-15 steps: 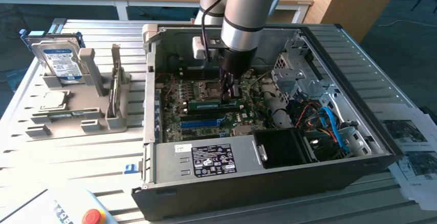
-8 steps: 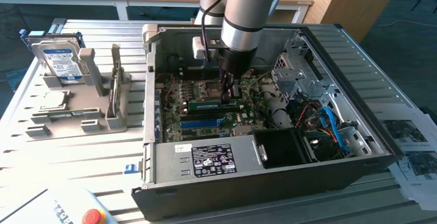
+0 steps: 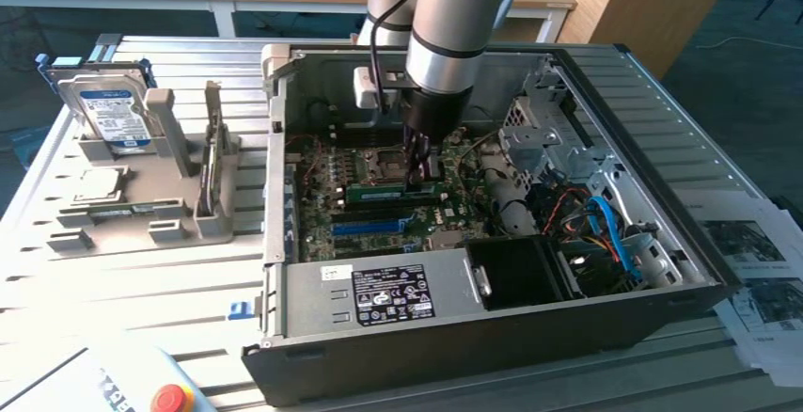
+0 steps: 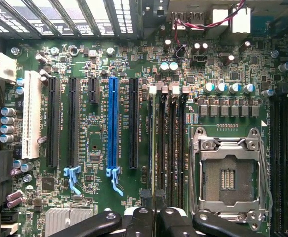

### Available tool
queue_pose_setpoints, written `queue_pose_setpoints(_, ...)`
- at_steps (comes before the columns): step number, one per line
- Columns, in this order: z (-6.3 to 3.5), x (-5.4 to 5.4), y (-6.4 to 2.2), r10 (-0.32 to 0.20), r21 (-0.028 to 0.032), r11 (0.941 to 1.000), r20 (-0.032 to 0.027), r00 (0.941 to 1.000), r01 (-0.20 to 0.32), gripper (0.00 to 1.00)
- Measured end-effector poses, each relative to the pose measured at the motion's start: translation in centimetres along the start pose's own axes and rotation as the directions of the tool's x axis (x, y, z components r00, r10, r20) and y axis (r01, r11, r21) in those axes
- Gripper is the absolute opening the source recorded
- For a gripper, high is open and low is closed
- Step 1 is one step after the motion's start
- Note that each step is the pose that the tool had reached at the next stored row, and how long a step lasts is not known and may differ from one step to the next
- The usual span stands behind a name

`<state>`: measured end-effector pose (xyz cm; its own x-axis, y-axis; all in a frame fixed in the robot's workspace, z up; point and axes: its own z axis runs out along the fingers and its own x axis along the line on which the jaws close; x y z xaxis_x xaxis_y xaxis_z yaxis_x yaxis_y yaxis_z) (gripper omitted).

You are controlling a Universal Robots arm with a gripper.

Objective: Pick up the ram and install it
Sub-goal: 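Insert the ram into the slot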

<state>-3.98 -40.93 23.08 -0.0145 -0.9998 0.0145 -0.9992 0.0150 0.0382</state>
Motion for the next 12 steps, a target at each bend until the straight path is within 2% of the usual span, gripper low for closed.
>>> queue_pose_setpoints(12,-0.07,0.00,0.08,0.000,0.0026,1.0000,0.0002,1.0000,0.000,0.12)
